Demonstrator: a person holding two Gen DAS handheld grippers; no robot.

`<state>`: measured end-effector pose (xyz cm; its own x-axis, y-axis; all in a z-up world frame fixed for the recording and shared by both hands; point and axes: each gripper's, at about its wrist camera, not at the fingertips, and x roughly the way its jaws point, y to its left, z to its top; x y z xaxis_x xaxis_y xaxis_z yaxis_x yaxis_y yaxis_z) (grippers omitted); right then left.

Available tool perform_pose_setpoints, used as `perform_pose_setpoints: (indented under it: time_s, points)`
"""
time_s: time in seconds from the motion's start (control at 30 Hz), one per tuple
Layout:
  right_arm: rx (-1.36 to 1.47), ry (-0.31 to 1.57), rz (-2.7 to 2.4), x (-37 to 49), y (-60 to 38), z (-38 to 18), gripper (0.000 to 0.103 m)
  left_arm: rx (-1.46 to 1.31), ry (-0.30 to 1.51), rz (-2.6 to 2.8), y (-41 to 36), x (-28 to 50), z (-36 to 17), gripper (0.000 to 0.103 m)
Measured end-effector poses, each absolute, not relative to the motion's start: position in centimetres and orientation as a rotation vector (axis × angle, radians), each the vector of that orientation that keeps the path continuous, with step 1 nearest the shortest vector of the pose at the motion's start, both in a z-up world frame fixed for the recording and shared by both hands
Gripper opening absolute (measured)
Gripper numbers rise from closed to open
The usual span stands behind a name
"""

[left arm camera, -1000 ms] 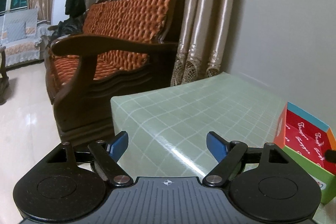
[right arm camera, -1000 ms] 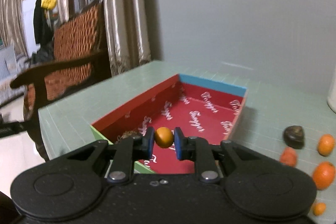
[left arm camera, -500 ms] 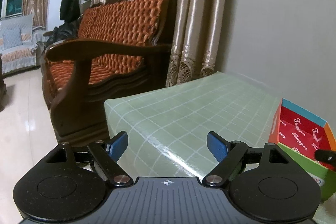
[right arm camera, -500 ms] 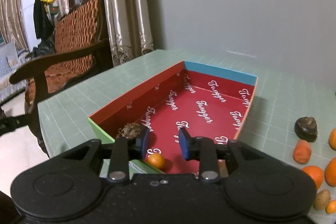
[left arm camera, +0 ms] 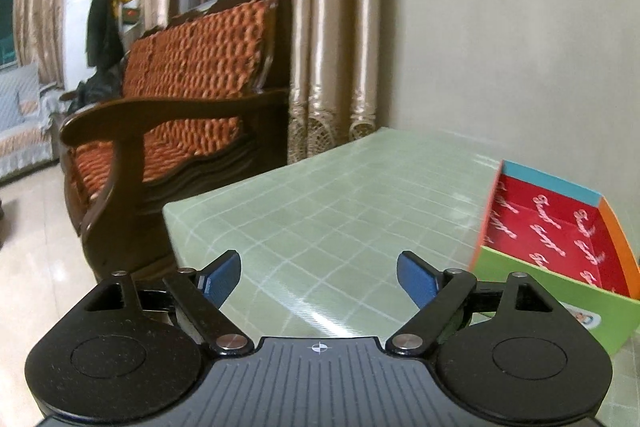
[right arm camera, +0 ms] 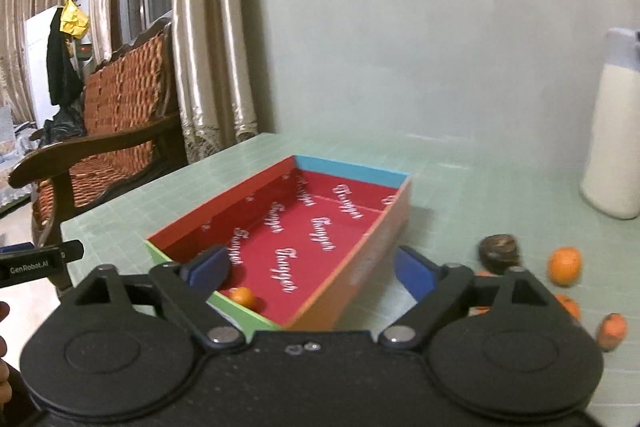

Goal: Organize fruits
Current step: 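Move the left gripper back toward the remaining fruits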

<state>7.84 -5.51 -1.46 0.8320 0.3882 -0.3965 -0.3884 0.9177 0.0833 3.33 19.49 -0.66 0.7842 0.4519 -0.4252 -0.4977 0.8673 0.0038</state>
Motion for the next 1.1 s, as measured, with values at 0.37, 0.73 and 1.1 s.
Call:
perform_pose_setpoints:
  time_s: [0.37,0.73,1.1]
  points:
    - [0.027,0.431,0.299,7.5,-11.2,-2.2,0.103,-0.017,0.425,0.431,14.0,4.3,-0.2,0.089]
    - [0.161,0.384,0.068,6.3,-19.8,-4.3,0.103,0.118,0.34,0.248,6.3,4.6,0.7,0.092]
    - [0.423,0.395,-0.025,3.7,-28.1,-5.9,0.103,0.211,0.312,0.024,-1.7,4.7,1.3,0.093]
